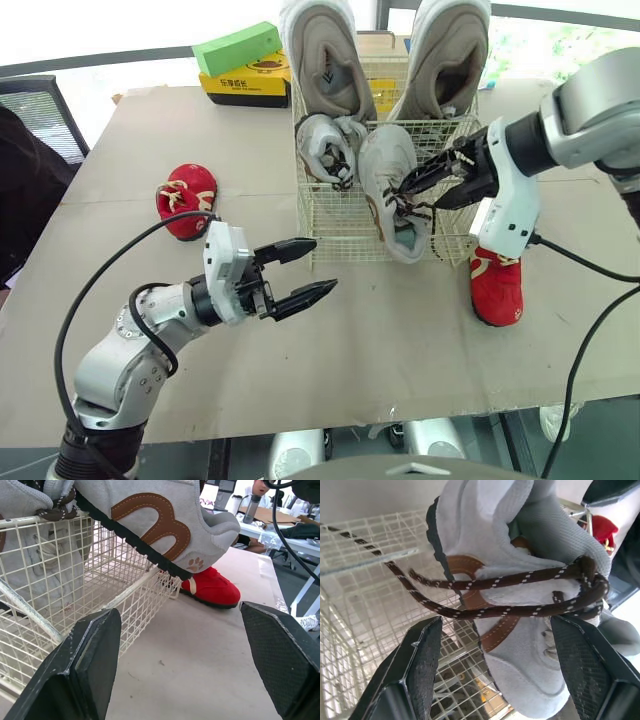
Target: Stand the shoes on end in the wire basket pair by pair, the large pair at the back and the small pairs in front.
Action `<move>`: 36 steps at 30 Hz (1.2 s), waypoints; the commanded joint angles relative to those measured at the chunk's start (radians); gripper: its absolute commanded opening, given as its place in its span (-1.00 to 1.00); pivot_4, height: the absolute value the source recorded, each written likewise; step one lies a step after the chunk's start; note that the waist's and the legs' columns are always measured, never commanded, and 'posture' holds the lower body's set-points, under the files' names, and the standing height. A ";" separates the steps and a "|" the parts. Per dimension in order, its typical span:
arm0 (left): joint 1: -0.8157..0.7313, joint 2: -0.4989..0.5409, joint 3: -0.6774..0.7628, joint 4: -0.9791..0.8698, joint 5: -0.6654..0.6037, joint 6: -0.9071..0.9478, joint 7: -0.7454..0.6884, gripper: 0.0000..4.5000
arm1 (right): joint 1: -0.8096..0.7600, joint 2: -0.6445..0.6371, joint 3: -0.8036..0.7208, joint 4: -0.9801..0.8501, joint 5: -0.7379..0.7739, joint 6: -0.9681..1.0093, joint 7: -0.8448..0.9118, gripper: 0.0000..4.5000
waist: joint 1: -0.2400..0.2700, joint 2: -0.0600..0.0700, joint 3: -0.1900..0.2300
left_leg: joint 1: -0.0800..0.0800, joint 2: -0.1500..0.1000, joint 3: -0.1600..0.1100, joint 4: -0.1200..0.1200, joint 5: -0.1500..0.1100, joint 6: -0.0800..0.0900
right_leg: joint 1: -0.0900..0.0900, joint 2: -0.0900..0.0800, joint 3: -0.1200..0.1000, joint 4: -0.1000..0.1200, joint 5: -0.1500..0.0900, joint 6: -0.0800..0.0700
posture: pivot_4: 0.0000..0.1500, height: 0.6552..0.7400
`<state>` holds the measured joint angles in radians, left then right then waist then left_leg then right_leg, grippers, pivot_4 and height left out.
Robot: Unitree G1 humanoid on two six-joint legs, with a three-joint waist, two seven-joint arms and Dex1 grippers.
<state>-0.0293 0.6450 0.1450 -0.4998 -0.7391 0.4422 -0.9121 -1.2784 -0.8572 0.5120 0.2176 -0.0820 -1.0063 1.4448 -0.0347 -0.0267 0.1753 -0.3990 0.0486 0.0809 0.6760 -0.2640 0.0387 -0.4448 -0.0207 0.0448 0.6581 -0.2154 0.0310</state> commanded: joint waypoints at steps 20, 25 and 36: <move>-0.030 -0.029 -0.031 0.013 0.026 -0.039 -0.014 0.83 | -0.147 0.075 0.037 0.095 0.013 0.016 0.051 0.44 | -0.003 0.000 0.000 | 0.000 0.000 0.001 0.000 0.000 0.000 | -0.001 -0.003 0.000 0.002 0.000 0.000 | 1.00 1.00; -0.039 -0.034 -0.031 0.006 0.029 -0.038 -0.003 0.83 | -0.150 0.124 0.076 0.169 -0.014 -0.036 0.055 0.44 | -0.003 0.000 0.000 | 0.001 -0.001 0.001 0.000 0.000 0.000 | -0.001 -0.003 0.000 0.003 0.000 0.000 | 1.00 1.00; 0.019 -0.035 -0.019 -0.067 0.020 -0.029 0.057 0.83 | -0.145 0.103 0.123 0.280 -0.004 -0.168 0.062 -0.98 | -0.003 0.000 0.000 | 0.001 -0.001 0.001 0.000 0.000 0.000 | 0.000 -0.007 0.000 0.003 0.000 0.000 | 1.00 1.00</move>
<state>-0.0127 0.6129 0.1090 -0.5219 -0.7094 0.4228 -0.8634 -1.4067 -0.7402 0.6209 0.4928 -0.0916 -1.1614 1.4973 -0.0378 -0.0262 0.1754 -0.3976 0.0476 0.0819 0.6763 -0.2638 0.0386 -0.4451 -0.0278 0.0446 0.6613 -0.2152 0.0307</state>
